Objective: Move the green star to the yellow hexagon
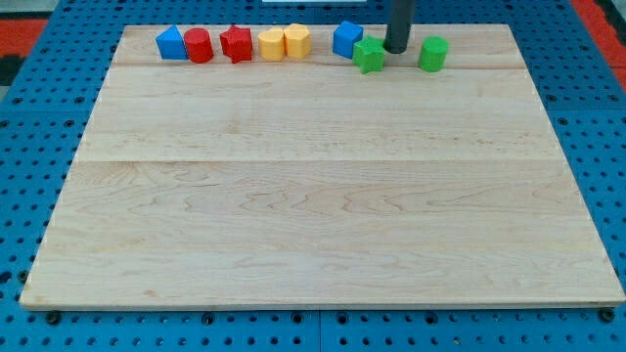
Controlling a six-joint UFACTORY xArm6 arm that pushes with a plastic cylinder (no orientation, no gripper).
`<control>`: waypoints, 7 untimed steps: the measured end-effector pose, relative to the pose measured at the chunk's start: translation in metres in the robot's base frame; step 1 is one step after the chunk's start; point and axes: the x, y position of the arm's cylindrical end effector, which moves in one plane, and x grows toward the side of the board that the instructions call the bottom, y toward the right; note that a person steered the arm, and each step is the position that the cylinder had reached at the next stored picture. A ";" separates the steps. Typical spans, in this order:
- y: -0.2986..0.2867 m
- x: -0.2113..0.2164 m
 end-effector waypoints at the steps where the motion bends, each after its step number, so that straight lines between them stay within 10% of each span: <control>1: -0.002 0.027; 7: -0.006 -0.009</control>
